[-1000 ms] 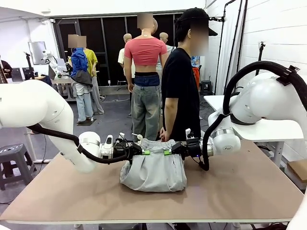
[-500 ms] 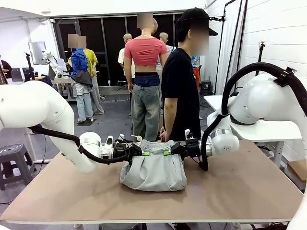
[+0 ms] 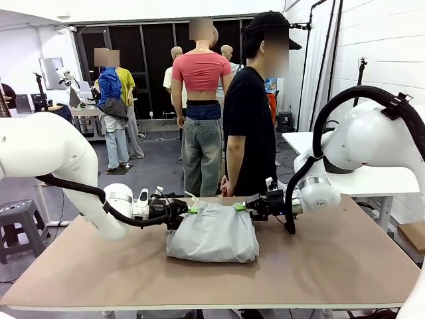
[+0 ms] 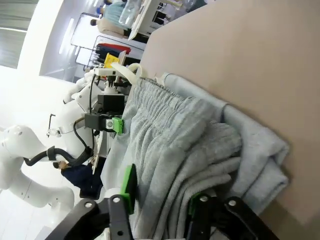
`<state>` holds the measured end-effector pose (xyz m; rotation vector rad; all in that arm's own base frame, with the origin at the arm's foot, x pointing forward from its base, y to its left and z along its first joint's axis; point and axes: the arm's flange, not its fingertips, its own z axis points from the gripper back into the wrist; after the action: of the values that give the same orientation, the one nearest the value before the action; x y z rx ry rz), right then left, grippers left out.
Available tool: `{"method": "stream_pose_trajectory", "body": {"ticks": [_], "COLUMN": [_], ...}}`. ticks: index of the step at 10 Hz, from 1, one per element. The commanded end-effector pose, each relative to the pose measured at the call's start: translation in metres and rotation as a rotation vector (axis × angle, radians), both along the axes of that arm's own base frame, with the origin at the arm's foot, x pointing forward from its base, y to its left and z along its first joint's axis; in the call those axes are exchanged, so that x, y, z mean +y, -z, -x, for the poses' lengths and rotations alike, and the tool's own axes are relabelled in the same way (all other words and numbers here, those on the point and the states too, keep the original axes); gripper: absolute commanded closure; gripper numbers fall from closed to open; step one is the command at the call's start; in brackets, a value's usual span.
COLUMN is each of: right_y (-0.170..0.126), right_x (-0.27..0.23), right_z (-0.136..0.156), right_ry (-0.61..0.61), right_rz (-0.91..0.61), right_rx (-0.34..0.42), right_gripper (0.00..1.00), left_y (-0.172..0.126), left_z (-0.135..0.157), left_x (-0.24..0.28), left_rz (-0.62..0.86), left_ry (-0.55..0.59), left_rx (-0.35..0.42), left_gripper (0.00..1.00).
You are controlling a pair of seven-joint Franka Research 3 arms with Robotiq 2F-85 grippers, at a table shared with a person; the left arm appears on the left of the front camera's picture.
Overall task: Fold the training pants.
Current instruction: Fold the Training pants in half.
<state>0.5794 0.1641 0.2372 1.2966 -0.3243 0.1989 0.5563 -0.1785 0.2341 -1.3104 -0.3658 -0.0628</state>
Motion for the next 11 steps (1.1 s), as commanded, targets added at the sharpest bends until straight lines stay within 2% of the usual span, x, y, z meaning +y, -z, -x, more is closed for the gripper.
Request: {"method": "stream_pose_trajectory", "body": {"ticks": [1, 3, 6, 8, 9, 10, 11], "right_y": [-0.017, -0.036, -0.072, -0.093, -0.099, -0.096, -0.098], "right_x": [-0.005, -0.012, -0.016, -0.013, -0.011, -0.008, -0.015], "right_z": [0.009, 0.014, 0.024, 0.036, 0.039, 0.029, 0.03], "right_ry": [0.052, 0.084, 0.085, 0.081, 0.085, 0.094, 0.074], "right_rz": [0.056, 0.134, 0.18, 0.218, 0.247, 0.273, 0.198], "right_rx": [0.038, 0.047, -0.005, -0.047, -0.06, -0.073, -0.071], "right_gripper": [0.0, 0.0, 0.0, 0.0, 0.0, 0.0, 0.0], "left_y": [-0.012, -0.031, -0.079, -0.098, -0.101, -0.102, -0.105], "left_z": [0.005, 0.011, 0.029, 0.041, 0.046, 0.046, 0.037], "left_x": [0.003, 0.009, 0.022, 0.026, 0.027, 0.031, 0.026], "left_rz": [-0.025, -0.044, -0.08, -0.091, -0.086, -0.062, -0.075], "left_ry": [-0.032, -0.044, -0.074, -0.085, -0.088, -0.092, -0.076], "left_rx": [0.013, -0.014, -0.108, -0.154, -0.167, -0.171, -0.145], "left_gripper": [0.0, 0.0, 0.0, 0.0, 0.0, 0.0, 0.0]}}
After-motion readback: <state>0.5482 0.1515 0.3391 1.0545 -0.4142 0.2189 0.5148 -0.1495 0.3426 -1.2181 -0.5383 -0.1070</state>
